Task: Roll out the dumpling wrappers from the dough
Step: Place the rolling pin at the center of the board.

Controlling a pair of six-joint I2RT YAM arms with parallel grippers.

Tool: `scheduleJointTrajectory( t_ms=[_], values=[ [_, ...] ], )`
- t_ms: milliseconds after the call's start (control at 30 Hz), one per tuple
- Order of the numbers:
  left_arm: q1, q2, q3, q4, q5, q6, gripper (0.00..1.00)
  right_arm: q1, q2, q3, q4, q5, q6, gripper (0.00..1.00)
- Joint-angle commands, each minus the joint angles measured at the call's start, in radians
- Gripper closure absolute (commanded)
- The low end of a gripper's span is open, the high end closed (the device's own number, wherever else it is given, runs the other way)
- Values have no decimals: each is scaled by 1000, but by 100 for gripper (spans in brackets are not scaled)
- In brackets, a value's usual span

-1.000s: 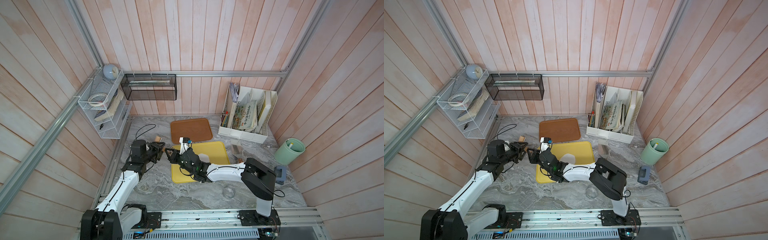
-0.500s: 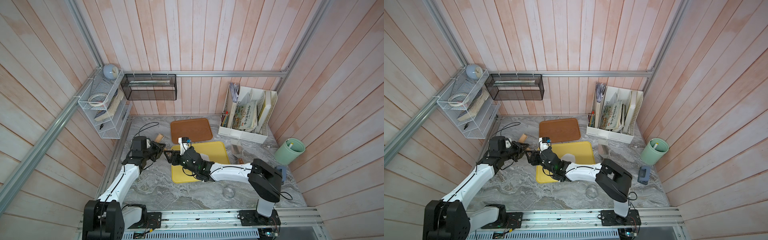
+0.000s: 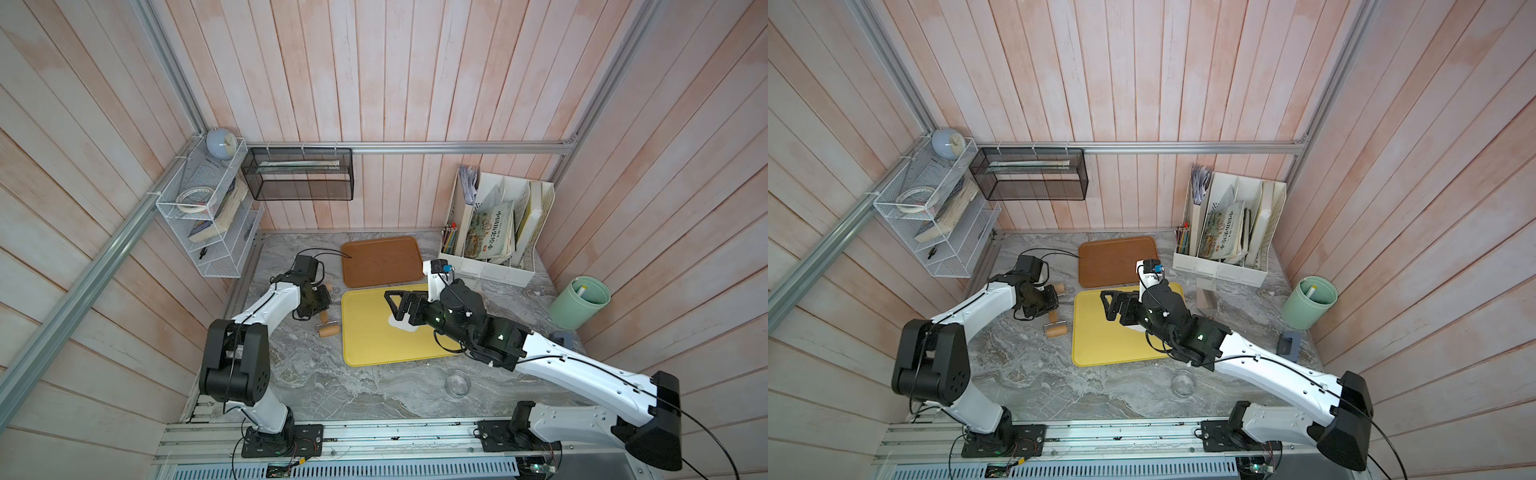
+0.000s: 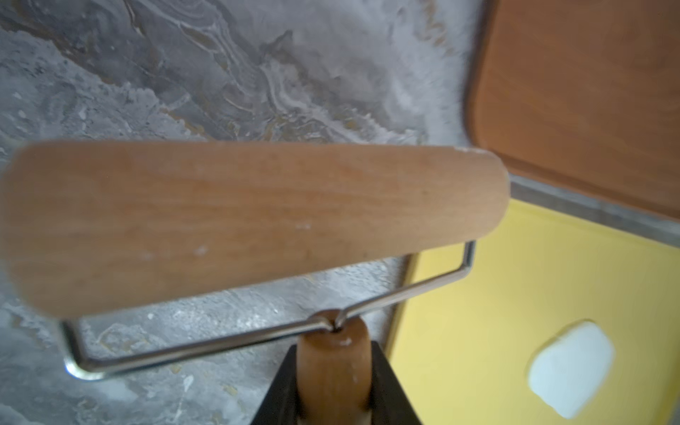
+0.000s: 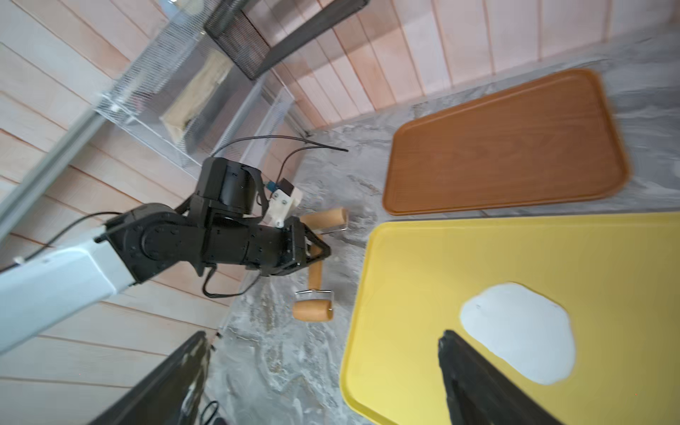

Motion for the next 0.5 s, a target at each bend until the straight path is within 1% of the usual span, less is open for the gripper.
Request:
scheduleJointTrajectory(
  t_ms=[0, 67, 133, 233, 467],
  values=[
    [-3, 69, 71, -84, -108, 106, 100, -59, -17, 4, -265, 39, -43, 2],
    [-4, 115, 81, -78, -116, 114, 99, -133, -34, 2, -332, 12, -29, 2],
    [-7, 145, 83, -65, -91, 126, 97, -190, -58, -16, -355, -22, -25, 2],
    [-16, 161, 73, -56, -103, 123, 94, -236, -97, -46, -373, -40, -27, 2],
    [-16, 158, 36, -49, -137, 119, 72, -301, -93, -82, -445, -61, -15, 2]
  ],
)
